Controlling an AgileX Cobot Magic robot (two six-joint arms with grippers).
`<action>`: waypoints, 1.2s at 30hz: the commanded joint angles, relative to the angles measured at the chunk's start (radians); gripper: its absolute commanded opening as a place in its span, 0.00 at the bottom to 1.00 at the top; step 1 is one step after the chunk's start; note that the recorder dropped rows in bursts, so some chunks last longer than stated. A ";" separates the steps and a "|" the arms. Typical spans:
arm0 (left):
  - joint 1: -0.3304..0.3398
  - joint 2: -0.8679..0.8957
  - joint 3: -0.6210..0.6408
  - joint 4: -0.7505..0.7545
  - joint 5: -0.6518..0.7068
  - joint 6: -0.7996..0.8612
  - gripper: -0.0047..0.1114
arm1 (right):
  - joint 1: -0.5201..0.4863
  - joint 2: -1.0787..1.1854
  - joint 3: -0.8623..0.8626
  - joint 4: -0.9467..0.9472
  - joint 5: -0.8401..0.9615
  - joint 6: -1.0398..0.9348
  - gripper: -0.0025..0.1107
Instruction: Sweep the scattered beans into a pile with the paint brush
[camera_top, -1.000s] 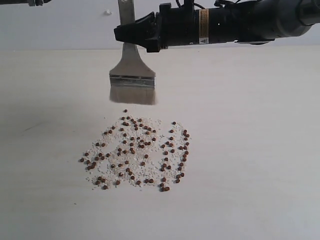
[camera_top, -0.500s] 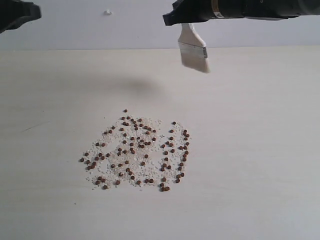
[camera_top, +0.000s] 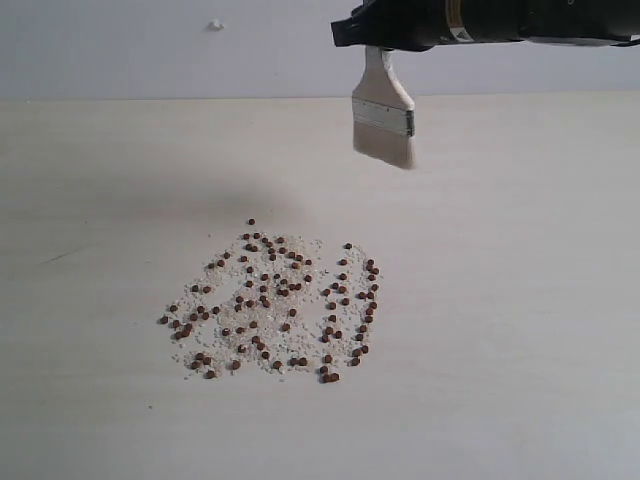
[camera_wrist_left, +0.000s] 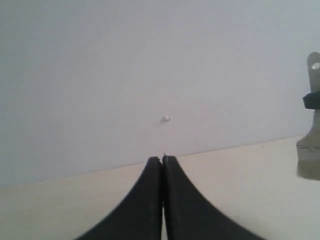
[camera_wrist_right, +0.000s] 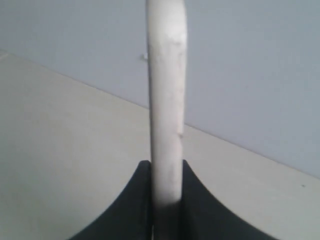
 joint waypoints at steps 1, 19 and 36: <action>-0.001 -0.194 0.107 -0.008 0.000 -0.025 0.04 | 0.003 -0.047 0.022 -0.036 -0.107 0.007 0.02; 0.003 -0.397 0.400 -0.008 -0.050 -0.106 0.04 | 0.027 -0.121 0.119 0.104 0.043 -0.269 0.02; 0.003 -0.397 0.400 -0.008 0.019 -0.108 0.04 | 0.220 -0.294 0.173 0.297 0.426 -0.585 0.02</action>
